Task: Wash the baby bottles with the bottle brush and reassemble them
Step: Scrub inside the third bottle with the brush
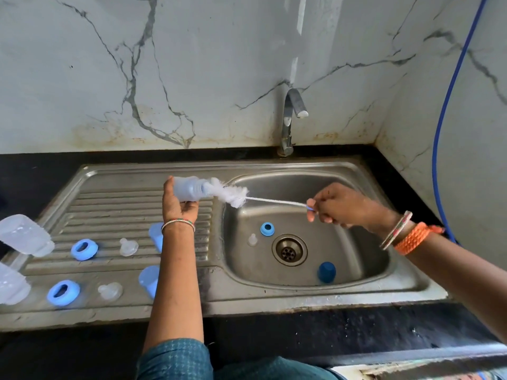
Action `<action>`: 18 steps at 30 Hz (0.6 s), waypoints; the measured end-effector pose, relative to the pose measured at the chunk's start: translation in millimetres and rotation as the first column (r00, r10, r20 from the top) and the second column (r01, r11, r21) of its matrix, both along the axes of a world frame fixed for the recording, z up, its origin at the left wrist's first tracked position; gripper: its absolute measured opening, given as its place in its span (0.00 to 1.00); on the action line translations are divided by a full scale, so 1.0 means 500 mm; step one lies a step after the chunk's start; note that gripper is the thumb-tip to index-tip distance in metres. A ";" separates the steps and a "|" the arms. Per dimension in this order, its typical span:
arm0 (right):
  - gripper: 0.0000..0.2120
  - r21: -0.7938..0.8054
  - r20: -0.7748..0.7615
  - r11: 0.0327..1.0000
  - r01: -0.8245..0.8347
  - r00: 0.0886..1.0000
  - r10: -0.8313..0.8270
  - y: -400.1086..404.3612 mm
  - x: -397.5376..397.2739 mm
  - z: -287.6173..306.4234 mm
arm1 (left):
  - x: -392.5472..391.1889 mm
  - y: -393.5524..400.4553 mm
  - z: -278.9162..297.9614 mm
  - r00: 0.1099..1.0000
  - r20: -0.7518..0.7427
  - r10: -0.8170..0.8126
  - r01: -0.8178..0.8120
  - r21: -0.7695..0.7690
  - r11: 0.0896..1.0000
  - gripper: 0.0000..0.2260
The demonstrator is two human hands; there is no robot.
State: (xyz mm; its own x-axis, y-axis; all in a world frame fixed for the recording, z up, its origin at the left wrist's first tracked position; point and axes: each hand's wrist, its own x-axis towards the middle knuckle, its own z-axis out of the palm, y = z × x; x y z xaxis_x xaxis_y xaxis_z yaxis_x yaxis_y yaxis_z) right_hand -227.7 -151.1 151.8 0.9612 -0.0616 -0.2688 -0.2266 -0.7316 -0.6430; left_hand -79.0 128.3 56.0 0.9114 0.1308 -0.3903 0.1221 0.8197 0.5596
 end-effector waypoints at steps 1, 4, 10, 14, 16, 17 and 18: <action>0.12 -0.337 0.230 0.941 -0.012 0.969 0.095 -0.001 0.000 -0.010 | -0.001 -0.001 -0.003 1.000 -0.002 0.007 -0.007 -0.020 1.000 0.10; 0.09 -0.715 0.673 0.646 0.267 0.512 0.533 -0.011 -0.003 -0.024 | -0.005 -0.004 0.000 1.000 0.012 -0.005 0.005 -0.065 0.998 0.10; 0.08 -0.351 0.488 0.934 0.063 0.864 0.125 -0.001 0.008 -0.001 | -0.012 -0.005 0.012 0.998 0.035 -0.056 0.058 -0.048 0.997 0.10; 0.15 0.315 -0.250 0.947 0.066 0.968 0.016 -0.021 0.024 0.009 | -0.011 0.010 0.009 0.994 0.076 -0.078 0.083 -0.065 0.994 0.15; 0.13 0.098 -0.051 0.995 -0.030 0.998 0.035 -0.016 0.016 0.005 | -0.009 0.020 0.004 0.987 0.078 -0.139 0.141 -0.022 0.990 0.19; 0.11 -0.164 0.142 0.986 -0.043 0.988 0.067 -0.014 0.011 0.003 | -0.009 0.025 0.001 0.979 0.053 -0.195 0.192 0.044 0.980 0.20; 0.10 -0.438 0.343 0.898 0.027 0.929 0.139 -0.014 0.006 0.001 | -0.009 0.028 -0.001 0.968 -0.005 -0.251 0.248 0.159 0.956 0.20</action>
State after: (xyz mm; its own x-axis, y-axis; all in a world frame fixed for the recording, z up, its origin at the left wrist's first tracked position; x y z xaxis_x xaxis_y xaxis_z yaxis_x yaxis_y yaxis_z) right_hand -224.8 -158.3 152.5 0.9905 -0.0338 0.1332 0.0065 -0.9566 -0.2914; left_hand -83.3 142.5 55.4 0.9283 -0.0427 -0.3694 0.3021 0.6656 0.6825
